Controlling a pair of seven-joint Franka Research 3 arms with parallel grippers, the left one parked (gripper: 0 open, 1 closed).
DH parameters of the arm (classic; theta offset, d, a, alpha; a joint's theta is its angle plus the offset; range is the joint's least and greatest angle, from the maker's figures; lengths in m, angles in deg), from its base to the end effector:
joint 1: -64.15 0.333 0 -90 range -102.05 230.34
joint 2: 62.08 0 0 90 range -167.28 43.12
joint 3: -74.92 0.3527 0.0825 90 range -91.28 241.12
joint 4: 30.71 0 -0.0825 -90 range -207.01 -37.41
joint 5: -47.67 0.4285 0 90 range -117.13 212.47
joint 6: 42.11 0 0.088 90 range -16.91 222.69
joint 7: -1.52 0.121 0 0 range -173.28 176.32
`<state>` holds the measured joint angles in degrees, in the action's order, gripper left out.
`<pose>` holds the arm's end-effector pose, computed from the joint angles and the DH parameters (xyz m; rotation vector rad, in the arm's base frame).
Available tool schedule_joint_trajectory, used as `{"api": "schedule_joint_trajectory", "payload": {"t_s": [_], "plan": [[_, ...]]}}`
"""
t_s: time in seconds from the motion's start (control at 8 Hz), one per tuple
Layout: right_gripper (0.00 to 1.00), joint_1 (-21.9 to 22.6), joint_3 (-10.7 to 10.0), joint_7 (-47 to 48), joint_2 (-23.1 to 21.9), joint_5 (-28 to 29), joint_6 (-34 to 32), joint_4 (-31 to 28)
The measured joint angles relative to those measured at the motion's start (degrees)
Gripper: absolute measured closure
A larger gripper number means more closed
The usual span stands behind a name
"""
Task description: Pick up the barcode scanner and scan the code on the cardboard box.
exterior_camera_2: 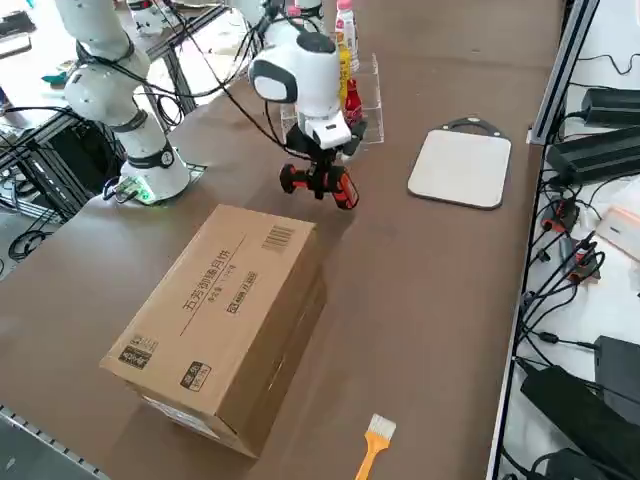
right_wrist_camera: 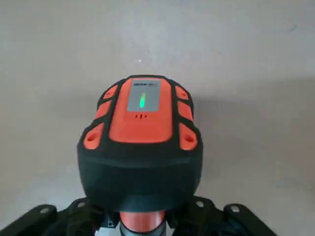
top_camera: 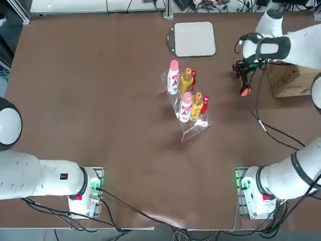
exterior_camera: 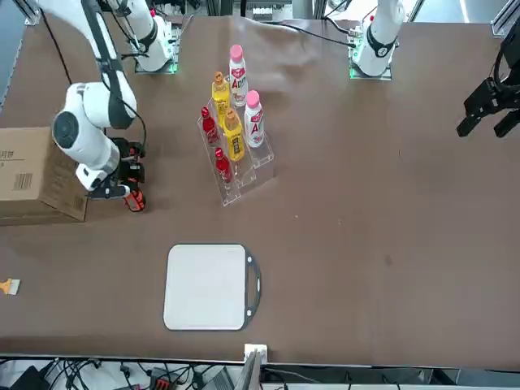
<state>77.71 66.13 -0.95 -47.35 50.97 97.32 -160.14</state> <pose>0.5634 0.0464 0.2279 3.1315 0.1325 -0.1233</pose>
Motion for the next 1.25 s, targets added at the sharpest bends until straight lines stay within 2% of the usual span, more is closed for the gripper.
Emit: {"api": "schedule_joint_trajectory", "payload": {"t_s": [0.38,0.62,0.75,1.0,1.12,1.25], "plan": [[0.58,1.72,0.01,1.20,4.92,0.05,6.31,-0.37],[0.55,1.75,-0.02,1.81,4.97,0.05,6.73,-0.36],[0.41,1.75,-0.04,2.04,4.97,0.06,6.99,-0.34],[0.07,1.75,-0.07,2.24,4.89,0.06,7.19,-0.23],[0.00,1.75,-0.08,2.27,4.43,0.06,7.18,-0.09],[0.00,1.75,-0.10,2.48,3.20,0.06,6.53,0.13]]}}
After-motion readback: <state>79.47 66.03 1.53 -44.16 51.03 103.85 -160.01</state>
